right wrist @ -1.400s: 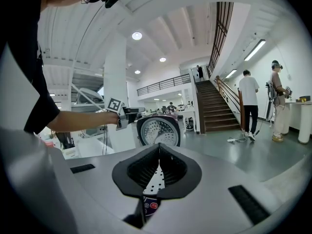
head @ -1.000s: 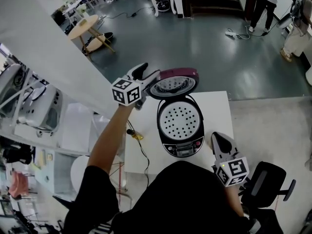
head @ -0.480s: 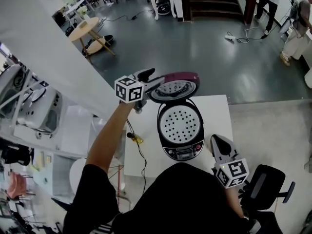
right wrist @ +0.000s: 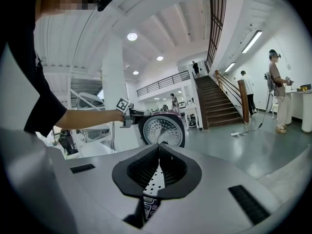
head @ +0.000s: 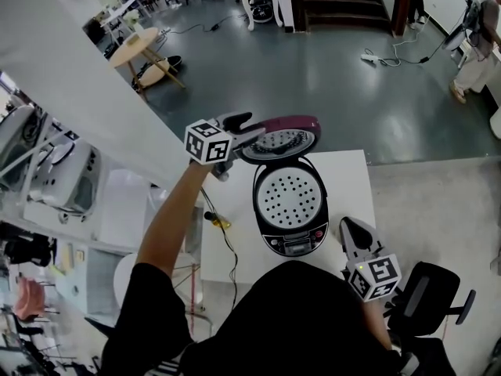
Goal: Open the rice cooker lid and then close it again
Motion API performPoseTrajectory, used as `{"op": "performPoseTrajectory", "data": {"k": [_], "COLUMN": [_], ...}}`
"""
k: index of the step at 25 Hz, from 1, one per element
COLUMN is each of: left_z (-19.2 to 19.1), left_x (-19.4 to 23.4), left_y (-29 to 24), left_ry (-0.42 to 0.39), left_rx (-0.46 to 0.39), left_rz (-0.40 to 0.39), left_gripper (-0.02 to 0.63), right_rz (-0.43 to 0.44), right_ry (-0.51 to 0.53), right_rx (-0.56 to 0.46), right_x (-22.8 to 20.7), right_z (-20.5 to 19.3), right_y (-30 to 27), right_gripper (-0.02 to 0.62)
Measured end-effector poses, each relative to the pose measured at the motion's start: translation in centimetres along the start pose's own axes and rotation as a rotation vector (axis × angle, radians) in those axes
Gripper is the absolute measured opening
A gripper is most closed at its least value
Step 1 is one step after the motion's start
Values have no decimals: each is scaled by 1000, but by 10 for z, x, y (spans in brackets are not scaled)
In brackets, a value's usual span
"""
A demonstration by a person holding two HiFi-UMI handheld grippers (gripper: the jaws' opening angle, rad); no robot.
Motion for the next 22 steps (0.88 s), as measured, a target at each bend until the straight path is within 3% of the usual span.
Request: {"op": "performPoseTrajectory", "data": {"k": [5,15,22], "left_z": [-3,-19,-31], "left_x": [-8,-48,-82], "left_y": [0,1,2], "left_ry": [2,-106,-244], "left_rx": [37,127,169], "left_rz": [-46,-88,-126], "left_gripper": [262,226,186], "right_rz": [10,44,57], "right_ry": [-5,-10,17], "right_rx": [-10,2,3], "right_x": [-1,4,10], "right_z": [3,-9,-10], "right_y": [2,4,10], "right_gripper": [2,2,2]}}
Point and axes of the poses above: the fingertips, and each gripper's own axes: y backward along the fingers, x to its left, z out of its top, the point moved 1 cm from there along y, backward along the fingers, and after that the axes turned 15 degrees about x, right-handed, at the moved point
